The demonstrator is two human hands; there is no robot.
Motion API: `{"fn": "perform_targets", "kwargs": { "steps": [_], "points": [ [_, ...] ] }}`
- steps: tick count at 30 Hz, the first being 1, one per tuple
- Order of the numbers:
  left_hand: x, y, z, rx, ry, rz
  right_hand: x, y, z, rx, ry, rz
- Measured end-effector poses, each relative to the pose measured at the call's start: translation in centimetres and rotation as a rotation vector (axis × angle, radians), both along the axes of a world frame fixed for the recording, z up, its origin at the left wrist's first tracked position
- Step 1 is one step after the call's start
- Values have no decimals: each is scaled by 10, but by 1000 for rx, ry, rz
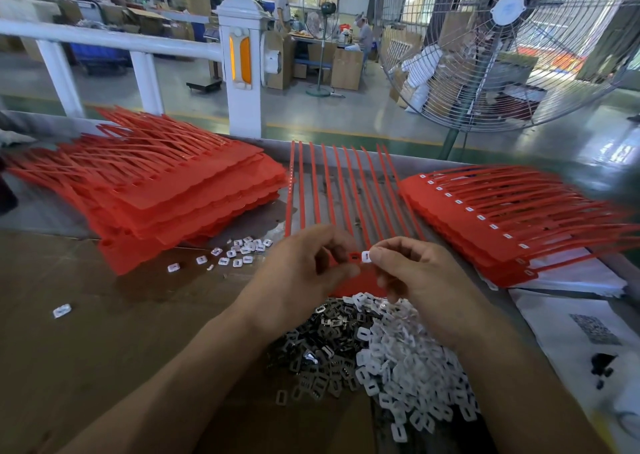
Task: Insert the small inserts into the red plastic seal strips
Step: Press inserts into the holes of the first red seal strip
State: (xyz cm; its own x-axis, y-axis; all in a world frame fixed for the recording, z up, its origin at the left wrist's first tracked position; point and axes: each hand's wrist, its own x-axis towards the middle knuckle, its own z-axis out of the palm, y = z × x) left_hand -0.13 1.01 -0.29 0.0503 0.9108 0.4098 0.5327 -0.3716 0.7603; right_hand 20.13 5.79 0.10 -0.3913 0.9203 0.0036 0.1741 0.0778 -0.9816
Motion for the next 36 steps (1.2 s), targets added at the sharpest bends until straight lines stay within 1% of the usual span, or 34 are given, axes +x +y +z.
{"fn": "perform_targets", "kwargs": {
  "steps": [6,11,15,19,23,26,31,36],
  "points": [
    [3,0,-1,88,12,-53,-8,-4,0,-53,55,35],
    [0,3,-4,73,-4,-26,-10,-7,-1,-46,52,63],
    [1,3,-5,123,-19,19,-10,-7,0,-37,61,57],
    [0,2,-2,197,-9,6,-9,-6,0,-48,41,85],
    [1,2,-2,219,0,-4,-9,-3,-1,-110,162,82],
    [2,3,-5,212,-6,5,-9,-2,-3,-115,194,45],
    [1,3,-6,239,46,38,-11,-1,-4,-85,208,10],
    [0,2,-4,269,118,25,-10,-3,-2,-65,172,8]
  ]
}}
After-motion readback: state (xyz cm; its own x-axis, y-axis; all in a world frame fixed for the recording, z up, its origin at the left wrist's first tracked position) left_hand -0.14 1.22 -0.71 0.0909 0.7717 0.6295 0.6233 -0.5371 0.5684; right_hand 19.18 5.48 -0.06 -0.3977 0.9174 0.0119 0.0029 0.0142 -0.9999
